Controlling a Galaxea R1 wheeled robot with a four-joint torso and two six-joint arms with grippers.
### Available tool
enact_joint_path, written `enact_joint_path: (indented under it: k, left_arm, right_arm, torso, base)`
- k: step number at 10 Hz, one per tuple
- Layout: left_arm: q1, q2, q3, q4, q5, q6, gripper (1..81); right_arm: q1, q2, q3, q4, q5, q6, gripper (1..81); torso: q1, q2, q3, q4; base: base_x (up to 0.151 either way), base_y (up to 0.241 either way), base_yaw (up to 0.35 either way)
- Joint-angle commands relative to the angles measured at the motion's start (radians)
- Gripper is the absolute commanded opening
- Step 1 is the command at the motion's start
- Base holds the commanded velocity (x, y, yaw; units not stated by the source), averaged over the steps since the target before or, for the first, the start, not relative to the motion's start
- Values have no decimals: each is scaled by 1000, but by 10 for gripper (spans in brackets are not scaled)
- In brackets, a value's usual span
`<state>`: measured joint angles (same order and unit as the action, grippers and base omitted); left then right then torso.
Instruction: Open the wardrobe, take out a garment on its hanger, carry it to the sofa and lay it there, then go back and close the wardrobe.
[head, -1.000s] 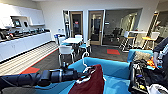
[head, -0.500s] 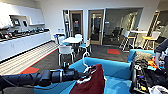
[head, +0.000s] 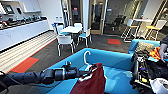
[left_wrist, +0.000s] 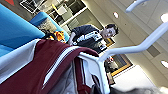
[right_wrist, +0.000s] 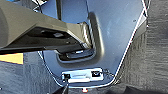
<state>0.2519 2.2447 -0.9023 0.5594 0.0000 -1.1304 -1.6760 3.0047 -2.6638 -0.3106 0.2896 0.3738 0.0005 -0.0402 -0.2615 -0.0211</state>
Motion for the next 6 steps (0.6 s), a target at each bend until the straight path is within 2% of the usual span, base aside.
enact_joint_path:
  k: [1,2,3,4,6]
  left_arm:
    - [-185,38,-25,8,-133,-3,10]
    - [-205,81,-84,5,-133,-21,10]
    - [-223,119,-131,7,-135,-46,10]
    - [-246,150,-167,7,-135,-63,10]
    - [-299,191,-221,7,-135,-95,10]
  right_arm:
    - [-3,-1,3,-7,-49,-4,811]
    - [-2,-1,3,-8,-49,-4,811]
    - [-3,-1,3,-8,-47,-4,811]
    - [-3,-1,3,-7,-47,-4,811]
    - [-2,-1,3,-8,-49,-4,811]
  torso:
    - [0,0,4,0]
    - [0,0,-31,-29]
    - [2,1,-42,-62]
    - [1,1,-52,-84]
    - [1,1,-58,-54]
  base:
    - [0,0,0]
    - [0,0,0]
    - [0,0,0]
    - [0,0,0]
    - [0,0,0]
